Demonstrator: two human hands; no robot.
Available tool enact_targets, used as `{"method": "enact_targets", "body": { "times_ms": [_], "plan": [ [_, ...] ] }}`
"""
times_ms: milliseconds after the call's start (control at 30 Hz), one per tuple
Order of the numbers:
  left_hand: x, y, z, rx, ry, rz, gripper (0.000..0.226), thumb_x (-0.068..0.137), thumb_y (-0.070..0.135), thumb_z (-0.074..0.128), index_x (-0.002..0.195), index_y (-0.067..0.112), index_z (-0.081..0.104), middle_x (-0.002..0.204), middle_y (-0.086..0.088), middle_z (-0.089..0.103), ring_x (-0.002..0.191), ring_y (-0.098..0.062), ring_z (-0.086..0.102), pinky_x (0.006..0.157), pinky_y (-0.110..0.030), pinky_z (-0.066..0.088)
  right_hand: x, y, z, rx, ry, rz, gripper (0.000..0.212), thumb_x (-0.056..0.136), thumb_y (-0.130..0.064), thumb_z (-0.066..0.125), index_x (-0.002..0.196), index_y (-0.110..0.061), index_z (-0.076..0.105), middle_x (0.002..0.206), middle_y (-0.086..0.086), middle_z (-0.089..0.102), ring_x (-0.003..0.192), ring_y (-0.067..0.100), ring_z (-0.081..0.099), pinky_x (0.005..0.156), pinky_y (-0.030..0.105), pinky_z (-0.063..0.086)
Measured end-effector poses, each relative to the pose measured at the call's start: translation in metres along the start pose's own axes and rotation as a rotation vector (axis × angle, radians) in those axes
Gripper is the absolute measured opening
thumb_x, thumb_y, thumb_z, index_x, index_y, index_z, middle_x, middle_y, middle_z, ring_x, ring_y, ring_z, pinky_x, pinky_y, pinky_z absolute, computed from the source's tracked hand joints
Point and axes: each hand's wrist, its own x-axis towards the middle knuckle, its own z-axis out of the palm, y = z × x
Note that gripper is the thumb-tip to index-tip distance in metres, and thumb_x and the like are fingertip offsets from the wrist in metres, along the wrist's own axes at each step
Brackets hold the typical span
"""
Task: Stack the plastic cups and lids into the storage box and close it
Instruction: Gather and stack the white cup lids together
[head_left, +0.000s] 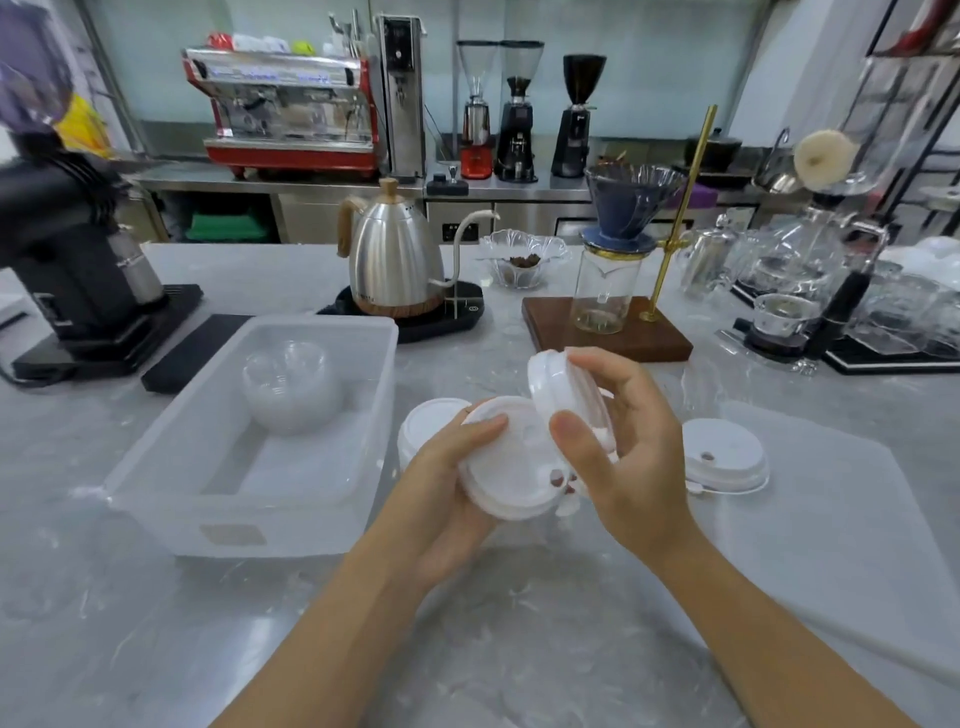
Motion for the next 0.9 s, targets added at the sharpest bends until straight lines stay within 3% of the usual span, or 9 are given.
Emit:
{"method": "enact_targets", "body": {
  "times_ms": [67,167,200,267,367,467,700,900],
  "plan": [
    [0.000,0.001,-0.002,-0.055,-0.045,-0.022,0.061,0.093,0.031,0.061,0.144,-0.001,0.056,0.146,-0.031,0.057,0.126,-0.041,0.060,0.098,-0.051,0.057,-0.004,0.003,0.001,-0.082,-0.049,-0.059,0.052,0.080,-0.039,0.069,0.124,-0.014,0.058,0.125,-0.010,0.061,0.118,0.012,0.060,0.098,0.027,0.049],
    [0.001,0.001,-0.007,-0.110,-0.095,-0.040,0.073,0.096,0.047,0.051,0.151,-0.001,0.048,0.154,-0.030,0.048,0.145,-0.046,0.043,0.120,-0.056,0.033,-0.008,0.007,0.003,-0.158,-0.140,-0.124,0.060,0.077,-0.038,0.074,0.128,-0.010,0.056,0.130,-0.003,0.060,0.124,0.008,0.056,0.102,0.020,0.042],
    [0.002,0.000,-0.010,-0.123,-0.098,-0.030,0.071,0.096,0.045,0.049,0.149,-0.002,0.050,0.151,-0.029,0.052,0.142,-0.045,0.049,0.117,-0.055,0.037,-0.009,0.009,0.004,-0.169,-0.170,-0.140,0.062,0.077,-0.037,0.076,0.129,-0.012,0.054,0.132,-0.001,0.059,0.127,0.009,0.055,0.104,0.020,0.041],
    [0.005,0.000,-0.013,-0.157,-0.103,0.001,0.057,0.096,0.037,0.049,0.133,-0.004,0.067,0.128,-0.024,0.069,0.116,-0.037,0.069,0.096,-0.047,0.058,-0.011,0.009,0.005,-0.185,-0.214,-0.188,0.065,0.077,-0.036,0.078,0.132,-0.015,0.050,0.135,0.001,0.057,0.131,0.013,0.053,0.108,0.023,0.039],
    [0.010,-0.003,-0.018,-0.181,-0.115,0.011,0.047,0.099,0.035,0.048,0.109,0.002,0.080,0.107,-0.017,0.078,0.097,-0.029,0.077,0.082,-0.040,0.064,-0.012,0.010,0.006,-0.209,-0.258,-0.264,0.070,0.076,-0.035,0.081,0.135,-0.016,0.049,0.139,0.002,0.055,0.136,0.019,0.051,0.111,0.032,0.040],
    [0.008,-0.007,-0.016,-0.148,-0.123,-0.006,0.053,0.098,0.044,0.048,0.107,0.005,0.082,0.108,-0.015,0.080,0.101,-0.027,0.077,0.085,-0.040,0.063,-0.014,0.008,0.007,-0.220,-0.294,-0.279,0.075,0.074,-0.035,0.083,0.138,-0.016,0.048,0.142,0.006,0.055,0.138,0.020,0.049,0.112,0.035,0.041],
    [0.001,-0.006,-0.014,-0.088,-0.116,-0.053,0.070,0.099,0.062,0.040,0.118,0.007,0.078,0.117,-0.016,0.076,0.108,-0.030,0.074,0.098,-0.046,0.057,-0.014,0.005,0.006,-0.214,-0.372,-0.250,0.086,0.071,-0.035,0.088,0.141,-0.013,0.043,0.147,0.001,0.049,0.143,0.010,0.042,0.114,0.022,0.034],
    [-0.005,-0.002,-0.009,-0.032,-0.080,-0.020,0.068,0.095,0.057,0.048,0.133,0.003,0.067,0.118,-0.019,0.073,0.109,-0.034,0.069,0.098,-0.047,0.054,-0.012,0.005,0.002,-0.209,-0.473,-0.176,0.096,0.069,-0.034,0.089,0.147,-0.020,0.036,0.153,-0.004,0.043,0.147,0.007,0.035,0.116,0.017,0.028]
  ]
}}
